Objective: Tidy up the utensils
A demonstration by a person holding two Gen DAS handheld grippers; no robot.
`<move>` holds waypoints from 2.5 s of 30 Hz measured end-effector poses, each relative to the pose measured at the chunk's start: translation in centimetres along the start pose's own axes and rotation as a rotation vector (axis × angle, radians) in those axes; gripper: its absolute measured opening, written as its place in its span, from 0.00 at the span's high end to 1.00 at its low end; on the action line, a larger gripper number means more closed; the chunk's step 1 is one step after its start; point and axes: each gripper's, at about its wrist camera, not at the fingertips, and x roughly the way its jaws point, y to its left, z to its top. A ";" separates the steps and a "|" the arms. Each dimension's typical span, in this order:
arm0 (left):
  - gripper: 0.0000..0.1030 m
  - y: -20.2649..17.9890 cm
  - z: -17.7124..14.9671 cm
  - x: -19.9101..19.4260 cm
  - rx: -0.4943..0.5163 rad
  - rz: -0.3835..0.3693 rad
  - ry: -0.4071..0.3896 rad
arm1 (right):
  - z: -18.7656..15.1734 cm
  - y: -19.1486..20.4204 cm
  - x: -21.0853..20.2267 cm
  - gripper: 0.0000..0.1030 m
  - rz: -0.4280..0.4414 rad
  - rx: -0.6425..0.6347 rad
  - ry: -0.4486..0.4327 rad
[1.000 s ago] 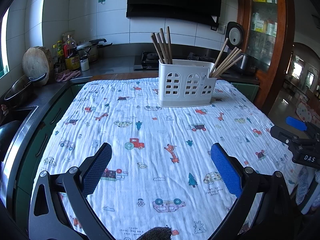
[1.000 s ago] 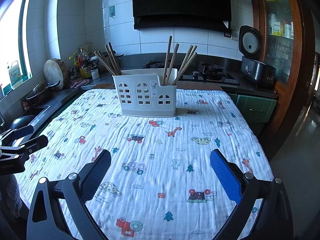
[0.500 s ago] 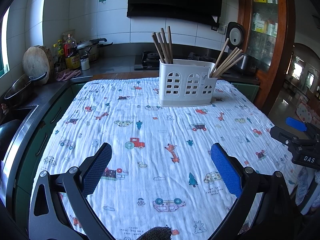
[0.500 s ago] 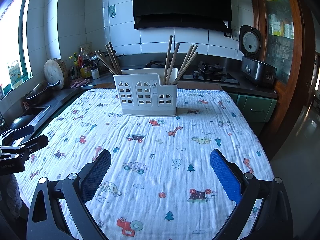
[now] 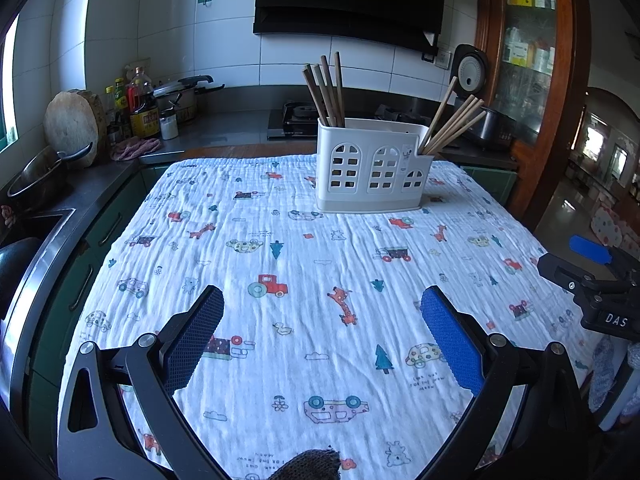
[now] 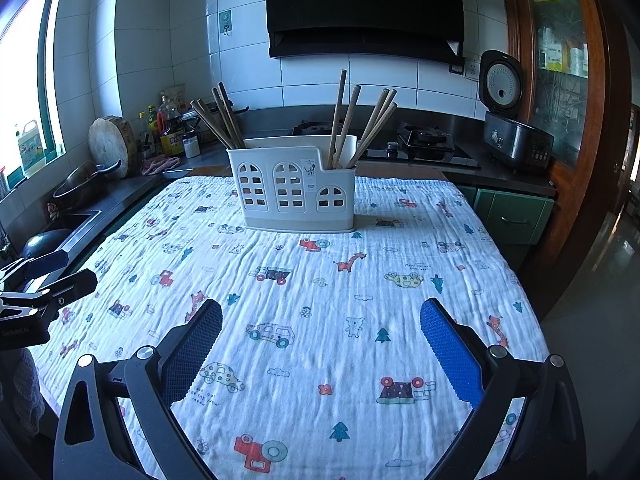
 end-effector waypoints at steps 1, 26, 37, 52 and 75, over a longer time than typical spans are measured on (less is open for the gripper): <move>0.05 0.0 -0.1 0.0 -0.002 -0.003 0.000 | 0.0 0.0 0.0 0.07 0.000 0.000 0.001; 0.05 -0.5 -0.3 0.2 -0.017 -0.038 0.015 | 0.0 0.0 0.1 0.07 0.002 0.001 -0.002; 0.05 -0.6 -0.2 0.5 -0.009 -0.027 0.023 | 0.0 0.0 0.2 0.07 0.003 0.002 0.000; 0.05 -0.6 -0.2 0.8 -0.009 -0.016 0.038 | -0.1 -0.1 0.2 0.07 0.005 0.001 0.001; 0.05 -0.7 -0.4 1.2 0.000 0.008 0.062 | -0.2 -0.1 0.4 0.07 0.004 0.003 0.005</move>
